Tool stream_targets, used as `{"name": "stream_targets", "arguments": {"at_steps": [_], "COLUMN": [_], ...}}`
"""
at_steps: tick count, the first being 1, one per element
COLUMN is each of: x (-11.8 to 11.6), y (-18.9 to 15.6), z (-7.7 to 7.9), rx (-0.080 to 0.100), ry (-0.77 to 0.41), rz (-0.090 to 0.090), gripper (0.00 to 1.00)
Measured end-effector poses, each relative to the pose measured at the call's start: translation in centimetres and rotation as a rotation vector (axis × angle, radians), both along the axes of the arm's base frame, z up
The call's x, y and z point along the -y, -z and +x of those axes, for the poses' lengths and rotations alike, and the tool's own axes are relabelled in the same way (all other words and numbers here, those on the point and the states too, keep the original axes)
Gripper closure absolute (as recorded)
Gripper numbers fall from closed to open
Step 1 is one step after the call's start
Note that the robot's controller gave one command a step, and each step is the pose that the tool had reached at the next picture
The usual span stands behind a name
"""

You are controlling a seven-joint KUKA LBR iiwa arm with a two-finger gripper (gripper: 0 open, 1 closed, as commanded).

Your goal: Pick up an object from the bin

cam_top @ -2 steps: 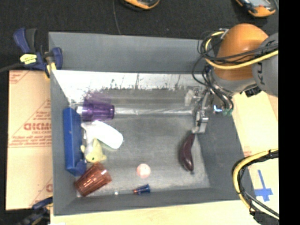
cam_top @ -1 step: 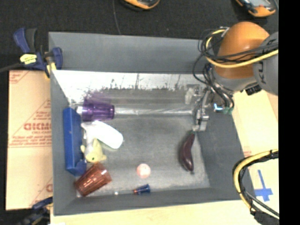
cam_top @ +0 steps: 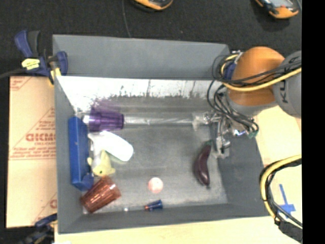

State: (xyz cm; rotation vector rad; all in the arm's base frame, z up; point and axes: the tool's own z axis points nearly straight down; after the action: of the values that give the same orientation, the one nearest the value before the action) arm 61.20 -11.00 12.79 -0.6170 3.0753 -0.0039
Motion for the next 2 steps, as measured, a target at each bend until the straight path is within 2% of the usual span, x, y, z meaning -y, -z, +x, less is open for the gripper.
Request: {"name": "stream_targets", "arguments": {"at_steps": [1, 2], "x": [1.8, 0.8], "y": [-1.3, 1.2], "z": [-2.9, -3.1], "rx": [0.003, 0.000], "ry": [-0.300, -0.648], "rz": [-0.004, -0.004], "gripper": [0.00, 0.00]}}
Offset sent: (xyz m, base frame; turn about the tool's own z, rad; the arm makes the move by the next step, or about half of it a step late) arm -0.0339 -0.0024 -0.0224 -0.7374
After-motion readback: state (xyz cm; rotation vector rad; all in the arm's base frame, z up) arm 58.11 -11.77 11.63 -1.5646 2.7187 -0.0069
